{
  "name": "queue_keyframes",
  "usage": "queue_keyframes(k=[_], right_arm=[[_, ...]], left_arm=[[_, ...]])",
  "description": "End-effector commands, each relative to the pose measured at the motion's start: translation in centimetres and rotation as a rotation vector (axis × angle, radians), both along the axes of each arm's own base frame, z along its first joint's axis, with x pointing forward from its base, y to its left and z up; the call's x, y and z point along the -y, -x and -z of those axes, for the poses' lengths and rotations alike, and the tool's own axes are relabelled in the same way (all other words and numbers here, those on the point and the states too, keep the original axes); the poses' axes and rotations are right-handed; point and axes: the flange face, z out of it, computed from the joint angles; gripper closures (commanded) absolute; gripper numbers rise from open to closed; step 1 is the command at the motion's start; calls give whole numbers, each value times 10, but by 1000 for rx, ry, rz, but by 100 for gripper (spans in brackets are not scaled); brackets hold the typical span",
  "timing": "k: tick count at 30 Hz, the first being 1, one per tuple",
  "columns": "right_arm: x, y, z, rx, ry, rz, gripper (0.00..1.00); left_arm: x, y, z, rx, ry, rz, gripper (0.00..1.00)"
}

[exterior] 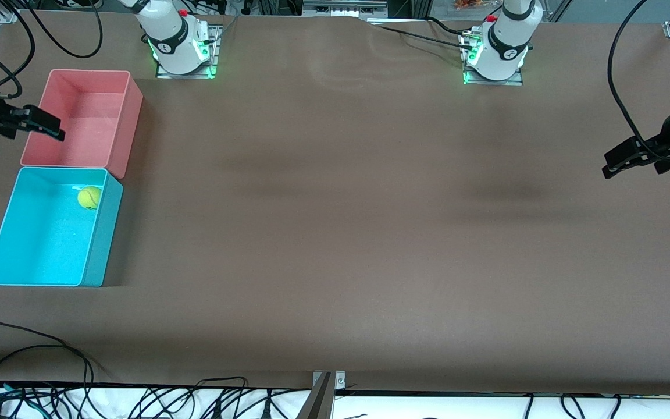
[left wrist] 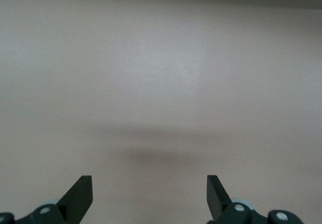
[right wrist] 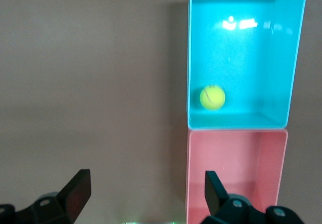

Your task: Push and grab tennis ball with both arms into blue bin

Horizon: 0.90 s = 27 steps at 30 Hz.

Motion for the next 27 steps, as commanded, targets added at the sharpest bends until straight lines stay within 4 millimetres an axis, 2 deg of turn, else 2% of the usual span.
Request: queue_keyframes(k=[1, 27], right_arm=[[-3, -6, 1, 61, -13, -8, 0], [-10, -1, -1, 37, -34, -15, 0]], left_arm=[[-3, 6, -1, -4, 43, 8, 0], [1, 12, 3, -60, 30, 15, 0]])
